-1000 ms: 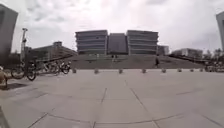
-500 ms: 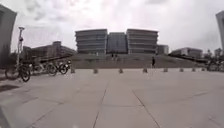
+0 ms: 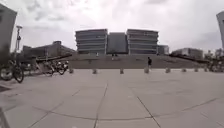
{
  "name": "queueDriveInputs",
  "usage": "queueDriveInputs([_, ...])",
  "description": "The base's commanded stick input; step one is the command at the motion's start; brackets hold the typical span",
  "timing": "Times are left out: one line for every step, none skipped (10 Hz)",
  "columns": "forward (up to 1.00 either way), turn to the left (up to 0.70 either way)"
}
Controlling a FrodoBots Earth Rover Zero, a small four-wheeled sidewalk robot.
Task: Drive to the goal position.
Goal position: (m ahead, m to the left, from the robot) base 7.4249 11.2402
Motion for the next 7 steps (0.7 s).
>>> queueDriveInputs([0.7, 0.0])
queueDriveInputs([0.7, 0.0])
queueDriveInputs([0.7, 0.0])
queueDriveInputs([0.7, 0.0])
queueDriveInputs([0.7, 0.0])
queueDriveInputs([0.7, 0.0])
queueDriveInputs([0.7, 0.0])
